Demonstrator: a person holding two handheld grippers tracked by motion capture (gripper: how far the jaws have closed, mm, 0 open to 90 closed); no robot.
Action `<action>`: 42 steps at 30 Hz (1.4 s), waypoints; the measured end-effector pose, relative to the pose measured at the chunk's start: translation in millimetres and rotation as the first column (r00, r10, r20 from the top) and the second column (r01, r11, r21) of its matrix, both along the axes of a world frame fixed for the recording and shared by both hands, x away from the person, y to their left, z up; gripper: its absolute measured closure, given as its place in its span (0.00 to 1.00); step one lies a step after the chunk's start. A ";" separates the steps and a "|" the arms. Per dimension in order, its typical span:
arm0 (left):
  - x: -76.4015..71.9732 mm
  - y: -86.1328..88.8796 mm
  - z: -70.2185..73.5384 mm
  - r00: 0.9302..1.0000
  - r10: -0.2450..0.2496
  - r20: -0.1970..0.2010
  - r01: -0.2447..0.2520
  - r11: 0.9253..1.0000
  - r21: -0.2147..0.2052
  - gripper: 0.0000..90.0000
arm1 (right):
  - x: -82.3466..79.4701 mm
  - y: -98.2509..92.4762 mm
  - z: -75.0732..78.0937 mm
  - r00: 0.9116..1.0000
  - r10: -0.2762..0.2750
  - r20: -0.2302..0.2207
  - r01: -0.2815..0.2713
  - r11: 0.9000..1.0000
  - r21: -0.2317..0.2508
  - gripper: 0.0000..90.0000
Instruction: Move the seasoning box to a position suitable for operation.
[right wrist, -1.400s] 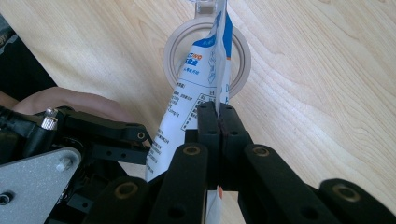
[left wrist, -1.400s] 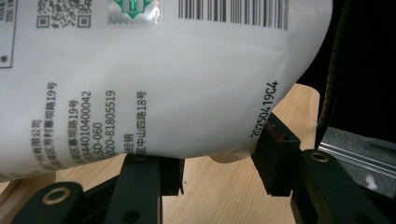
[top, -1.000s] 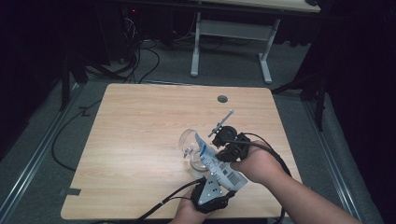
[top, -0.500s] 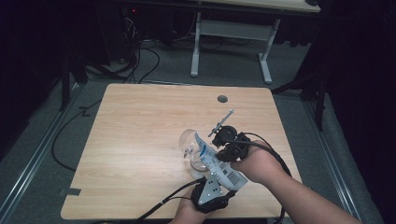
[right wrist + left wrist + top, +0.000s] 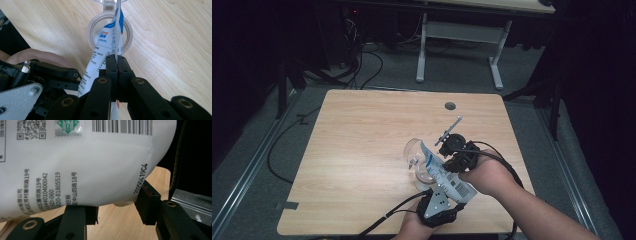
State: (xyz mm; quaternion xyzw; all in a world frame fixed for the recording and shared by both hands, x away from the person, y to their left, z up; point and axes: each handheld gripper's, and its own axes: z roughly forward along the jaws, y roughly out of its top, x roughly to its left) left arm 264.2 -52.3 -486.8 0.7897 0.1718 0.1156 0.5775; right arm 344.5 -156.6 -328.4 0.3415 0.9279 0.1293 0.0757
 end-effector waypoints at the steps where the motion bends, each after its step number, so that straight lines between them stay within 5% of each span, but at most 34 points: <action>1: 0.0 0.0 0.0 1.000 0.000 0.000 0.000 1.000 0.000 0.65 | 0.0 0.0 0.0 1.000 0.000 0.000 0.000 1.000 0.000 1.00; 42: 0.1 1.6 2.4 1.000 -0.007 0.001 0.007 1.000 -0.014 0.64 | -3.1 6.5 3.5 1.000 0.017 0.008 -0.017 1.000 -0.002 1.00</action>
